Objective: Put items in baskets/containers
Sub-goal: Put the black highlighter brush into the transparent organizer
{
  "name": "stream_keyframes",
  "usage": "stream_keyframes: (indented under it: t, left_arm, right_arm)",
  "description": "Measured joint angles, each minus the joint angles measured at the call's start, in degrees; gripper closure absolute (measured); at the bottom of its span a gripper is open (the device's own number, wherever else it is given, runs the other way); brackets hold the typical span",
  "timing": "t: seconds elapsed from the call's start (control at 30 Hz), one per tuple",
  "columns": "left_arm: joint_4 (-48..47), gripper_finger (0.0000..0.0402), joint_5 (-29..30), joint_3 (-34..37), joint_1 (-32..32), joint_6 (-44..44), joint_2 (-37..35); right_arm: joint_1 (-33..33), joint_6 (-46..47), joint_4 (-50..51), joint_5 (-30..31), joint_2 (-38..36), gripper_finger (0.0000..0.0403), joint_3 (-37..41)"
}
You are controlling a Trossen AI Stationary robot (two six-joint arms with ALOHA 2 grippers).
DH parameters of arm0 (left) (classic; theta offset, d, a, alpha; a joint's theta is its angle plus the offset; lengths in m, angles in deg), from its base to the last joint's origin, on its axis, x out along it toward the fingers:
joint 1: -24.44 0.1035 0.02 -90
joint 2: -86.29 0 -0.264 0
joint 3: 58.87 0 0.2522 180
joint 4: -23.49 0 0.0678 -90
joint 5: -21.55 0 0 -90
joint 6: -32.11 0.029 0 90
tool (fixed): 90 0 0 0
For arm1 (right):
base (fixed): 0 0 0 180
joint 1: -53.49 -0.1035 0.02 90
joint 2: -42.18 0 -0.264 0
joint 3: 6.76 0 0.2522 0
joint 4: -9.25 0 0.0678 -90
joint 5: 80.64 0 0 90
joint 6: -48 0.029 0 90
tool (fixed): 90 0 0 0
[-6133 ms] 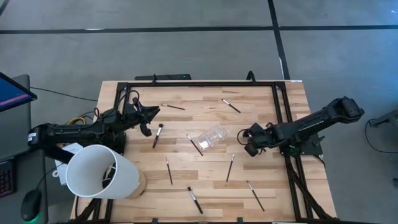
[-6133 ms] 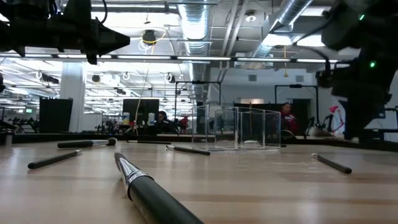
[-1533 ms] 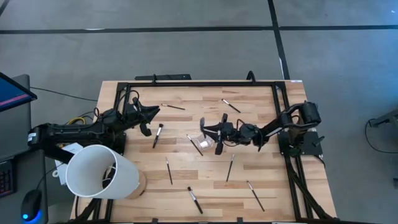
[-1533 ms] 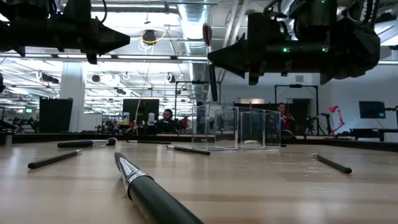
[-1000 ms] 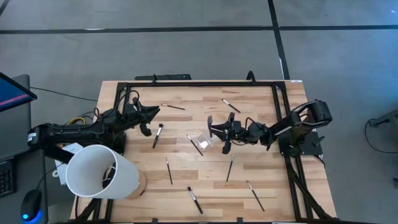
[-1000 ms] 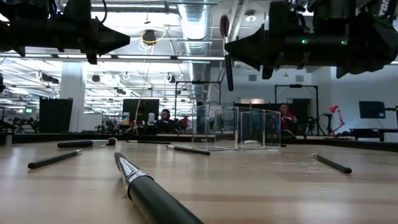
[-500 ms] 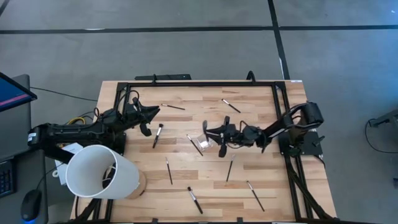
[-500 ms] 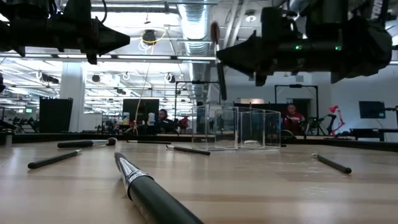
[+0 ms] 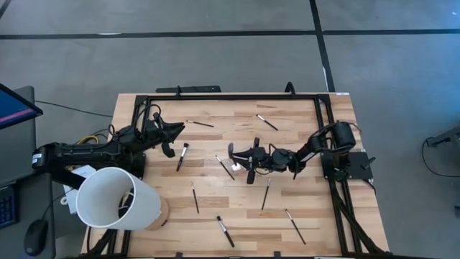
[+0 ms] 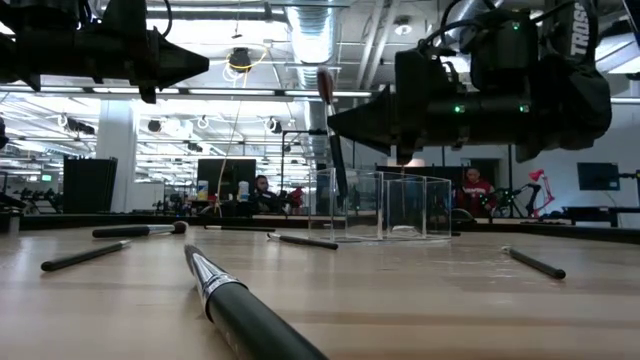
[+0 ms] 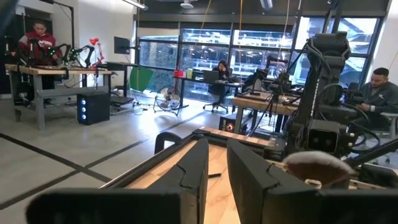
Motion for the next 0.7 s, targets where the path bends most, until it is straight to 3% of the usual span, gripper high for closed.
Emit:
stream_keyframes:
  t: [0.27,0.7]
  left_arm:
    - [0.0,0.0344,0.0,0.0,0.0,0.0,0.0]
    - [0.0,0.0344,0.0,0.0,0.0,0.0,0.0]
  right_arm:
    - [1.6,3.6,6.7,0.0,0.0,0.0344,0.0]
    - [1.8,3.7,7.7,-0.1,0.0,0.0344,0.0]
